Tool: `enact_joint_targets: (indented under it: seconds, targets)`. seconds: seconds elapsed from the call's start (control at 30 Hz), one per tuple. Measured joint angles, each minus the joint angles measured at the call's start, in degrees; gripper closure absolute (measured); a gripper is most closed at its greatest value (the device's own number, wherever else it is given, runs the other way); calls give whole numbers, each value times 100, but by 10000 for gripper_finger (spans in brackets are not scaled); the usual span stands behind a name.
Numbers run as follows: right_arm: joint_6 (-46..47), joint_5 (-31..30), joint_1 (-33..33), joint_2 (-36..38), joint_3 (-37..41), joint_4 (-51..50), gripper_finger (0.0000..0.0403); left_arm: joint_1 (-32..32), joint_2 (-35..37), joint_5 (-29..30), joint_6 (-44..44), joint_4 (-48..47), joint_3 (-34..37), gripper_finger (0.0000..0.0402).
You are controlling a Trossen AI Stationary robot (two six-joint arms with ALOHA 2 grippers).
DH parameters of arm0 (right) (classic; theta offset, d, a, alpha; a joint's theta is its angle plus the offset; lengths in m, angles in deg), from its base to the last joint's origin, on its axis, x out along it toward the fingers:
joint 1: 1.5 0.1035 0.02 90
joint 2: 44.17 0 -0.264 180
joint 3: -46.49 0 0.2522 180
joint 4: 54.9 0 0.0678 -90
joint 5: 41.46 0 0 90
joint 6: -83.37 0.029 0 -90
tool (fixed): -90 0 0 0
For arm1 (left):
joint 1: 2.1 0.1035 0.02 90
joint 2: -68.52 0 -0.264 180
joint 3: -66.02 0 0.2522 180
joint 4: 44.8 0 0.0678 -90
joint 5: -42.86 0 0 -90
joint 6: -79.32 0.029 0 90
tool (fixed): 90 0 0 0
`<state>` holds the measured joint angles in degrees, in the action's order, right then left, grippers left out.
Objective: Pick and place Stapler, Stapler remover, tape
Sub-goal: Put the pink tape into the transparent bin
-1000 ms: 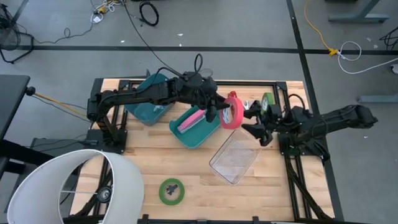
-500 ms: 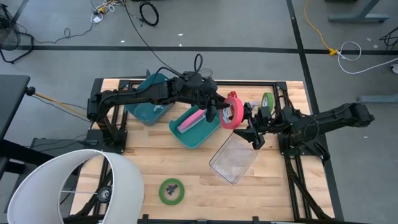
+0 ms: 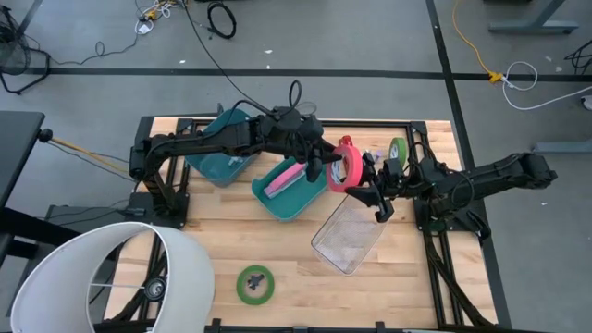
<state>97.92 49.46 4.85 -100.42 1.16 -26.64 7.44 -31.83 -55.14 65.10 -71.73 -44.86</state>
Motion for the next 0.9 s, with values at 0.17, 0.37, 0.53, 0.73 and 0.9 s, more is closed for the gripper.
enact_joint_targets:
  seconds: [0.17, 0.37, 0.53, 0.73, 0.9]
  targets:
    - [-7, 21, 0, 0, 0, 0, 310, 0, 0, -1, 2, 0, 0, 299]
    - [-72, 105, -2, 0, 0, 0, 310, -3, 0, 3, 0, -3, 0, 284]
    - [-164, 173, -2, 0, 2, -8, 311, -7, 2, 132, -12, -45, 0, 249]
    - [-307, 171, 0, 0, 2, -16, 312, -2, 2, 195, -44, -50, 0, 196]
    - [-323, 175, 2, 4, 2, -15, 312, 2, 2, 194, -52, -56, 0, 164]
